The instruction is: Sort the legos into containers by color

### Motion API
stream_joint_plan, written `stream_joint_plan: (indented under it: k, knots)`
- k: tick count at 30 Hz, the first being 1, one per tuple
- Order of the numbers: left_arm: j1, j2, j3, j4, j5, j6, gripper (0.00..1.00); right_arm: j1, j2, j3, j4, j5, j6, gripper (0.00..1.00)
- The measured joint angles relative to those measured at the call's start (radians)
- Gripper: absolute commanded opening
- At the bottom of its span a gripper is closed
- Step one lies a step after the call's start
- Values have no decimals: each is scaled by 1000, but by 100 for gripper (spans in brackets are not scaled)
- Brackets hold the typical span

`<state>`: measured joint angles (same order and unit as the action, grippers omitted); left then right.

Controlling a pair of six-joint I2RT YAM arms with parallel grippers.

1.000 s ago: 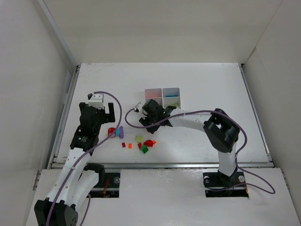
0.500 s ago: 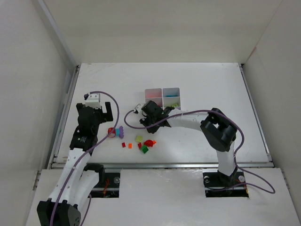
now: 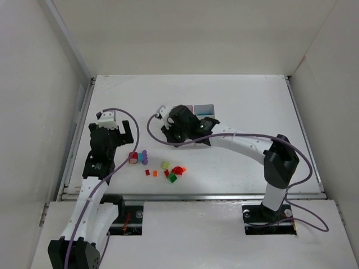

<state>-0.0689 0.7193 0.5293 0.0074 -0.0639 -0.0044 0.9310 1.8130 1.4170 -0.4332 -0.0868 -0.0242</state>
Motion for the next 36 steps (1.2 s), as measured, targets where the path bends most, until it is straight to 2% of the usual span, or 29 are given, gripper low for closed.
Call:
stream_joint_plan:
  k: [4,9,13,20,25,30,36]
  knots:
    - [26,0,-6,12,27,-16,100,-8,-2,188,3,78,47,0]
    - [50,-3,-15,11,64,-29,100,-48,103,422,-19,213,114,0]
    - [54,-22,-21,12,80,-32,100,-98,153,441,-66,262,165,0]
    - [64,-30,-35,19,97,-32,100,-202,190,423,-116,254,266,0]
    - [64,-29,-39,23,106,-34,100,-223,190,405,-114,238,293,0]
    - [64,-27,-39,27,111,-34,100,-224,193,400,-112,214,311,44]
    - [64,-24,-39,27,113,-34,100,-224,193,388,-81,211,312,42]
